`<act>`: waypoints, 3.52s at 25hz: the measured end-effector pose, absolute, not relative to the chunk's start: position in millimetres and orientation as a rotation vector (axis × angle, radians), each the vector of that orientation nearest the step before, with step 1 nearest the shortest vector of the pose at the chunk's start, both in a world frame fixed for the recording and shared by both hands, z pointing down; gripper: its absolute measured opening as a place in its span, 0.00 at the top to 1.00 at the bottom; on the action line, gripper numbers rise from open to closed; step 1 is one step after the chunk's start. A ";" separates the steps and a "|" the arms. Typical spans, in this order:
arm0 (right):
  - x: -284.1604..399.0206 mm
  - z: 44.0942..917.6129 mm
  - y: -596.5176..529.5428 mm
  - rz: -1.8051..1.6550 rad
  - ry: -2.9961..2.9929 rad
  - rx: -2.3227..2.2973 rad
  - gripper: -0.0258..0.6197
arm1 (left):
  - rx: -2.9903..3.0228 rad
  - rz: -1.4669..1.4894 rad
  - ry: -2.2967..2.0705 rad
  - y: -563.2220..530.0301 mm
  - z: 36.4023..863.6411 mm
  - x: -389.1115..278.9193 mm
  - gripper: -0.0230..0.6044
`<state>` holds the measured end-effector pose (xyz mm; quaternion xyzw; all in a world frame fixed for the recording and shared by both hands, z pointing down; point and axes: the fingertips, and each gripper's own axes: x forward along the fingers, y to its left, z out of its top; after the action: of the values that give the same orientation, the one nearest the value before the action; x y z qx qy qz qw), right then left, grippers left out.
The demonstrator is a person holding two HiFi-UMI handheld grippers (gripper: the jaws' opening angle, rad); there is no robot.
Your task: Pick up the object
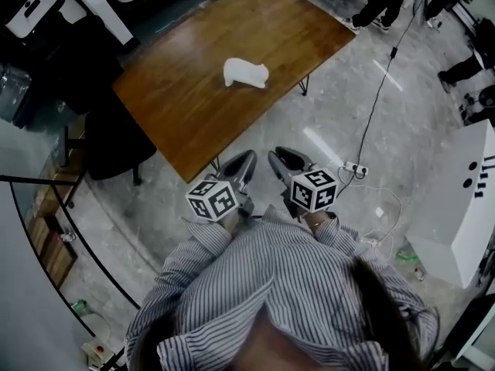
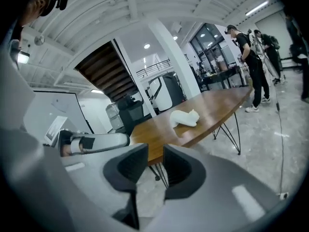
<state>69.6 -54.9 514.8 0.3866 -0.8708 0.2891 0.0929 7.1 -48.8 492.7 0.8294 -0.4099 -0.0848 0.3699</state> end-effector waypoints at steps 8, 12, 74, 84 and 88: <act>13.5 504.9 -180.9 0.778 -2.537 1.197 0.77 | 2.136 -0.193 -0.999 -164.9 485.1 -45.1 0.96; -12.2 513.0 -220.3 0.677 -2.490 1.182 0.72 | 2.084 -0.205 -0.984 -197.0 499.0 -63.2 0.96; -37.1 509.4 -344.1 0.383 -2.430 0.909 0.61 | 1.940 -0.325 -1.138 -261.6 512.2 -100.4 0.96; -22.5 464.7 -315.3 0.776 -2.700 0.898 0.61 | 2.025 -0.325 -1.155 -268.2 477.9 -92.1 0.96; -20.1 461.5 -306.0 0.835 -2.723 0.909 0.61 | 2.043 -0.326 -1.148 -269.1 469.8 -89.5 0.96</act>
<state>-20.1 -306.0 461.5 0.3031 -0.9082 0.2785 0.0762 -89.5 -269.1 469.8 0.7994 -0.4492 -0.1274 0.3780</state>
